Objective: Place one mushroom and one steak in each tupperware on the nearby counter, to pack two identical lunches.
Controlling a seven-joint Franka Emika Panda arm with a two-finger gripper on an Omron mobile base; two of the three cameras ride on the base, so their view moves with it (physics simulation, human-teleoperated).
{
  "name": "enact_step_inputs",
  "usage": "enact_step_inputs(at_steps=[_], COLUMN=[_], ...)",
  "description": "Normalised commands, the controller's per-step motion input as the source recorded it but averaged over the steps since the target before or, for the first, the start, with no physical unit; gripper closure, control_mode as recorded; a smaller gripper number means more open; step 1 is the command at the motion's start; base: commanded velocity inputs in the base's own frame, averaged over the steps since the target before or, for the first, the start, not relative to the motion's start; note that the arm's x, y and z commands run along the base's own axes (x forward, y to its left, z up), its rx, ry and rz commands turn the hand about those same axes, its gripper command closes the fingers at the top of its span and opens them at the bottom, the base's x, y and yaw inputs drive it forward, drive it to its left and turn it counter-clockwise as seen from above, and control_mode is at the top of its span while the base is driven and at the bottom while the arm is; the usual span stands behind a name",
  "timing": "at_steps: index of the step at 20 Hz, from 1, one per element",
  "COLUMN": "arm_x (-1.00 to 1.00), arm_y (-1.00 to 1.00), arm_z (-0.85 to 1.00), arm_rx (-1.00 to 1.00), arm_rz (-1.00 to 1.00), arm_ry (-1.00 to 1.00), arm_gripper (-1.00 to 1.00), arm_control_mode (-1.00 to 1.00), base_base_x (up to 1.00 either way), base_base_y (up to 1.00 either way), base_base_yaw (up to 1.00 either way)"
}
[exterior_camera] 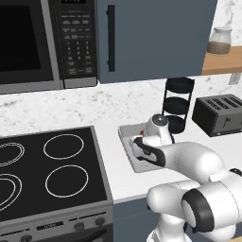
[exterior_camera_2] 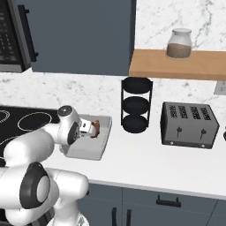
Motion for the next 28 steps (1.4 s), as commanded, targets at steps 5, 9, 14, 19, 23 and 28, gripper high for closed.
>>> enact_step_inputs(at_steps=[5,9,14,19,23,28], arm_x=[0.01,-0.18,-0.49,-0.84,-0.97,-0.98], arm_y=[-0.04,0.00,0.00,0.00,0.00,-0.07], arm_z=[-0.08,0.00,0.46,0.84,0.59,0.51], arm_rx=[0.02,0.00,0.00,0.00,0.00,0.03], arm_rz=[0.00,0.00,-0.03,-0.06,-0.07,-0.04], arm_ry=[0.00,0.00,-0.04,-0.02,-0.13,-0.20], arm_gripper=[-1.00,-1.00,-1.00,-1.00,-1.00,-1.00], arm_control_mode=[-1.00,-1.00,-1.00,-1.00,-1.00,-1.00], base_base_x=[0.00,0.00,0.00,0.00,0.00,0.00], base_base_y=[0.00,0.00,0.00,0.00,0.00,0.00], base_base_yaw=[0.00,0.00,0.00,0.00,0.00,0.00])
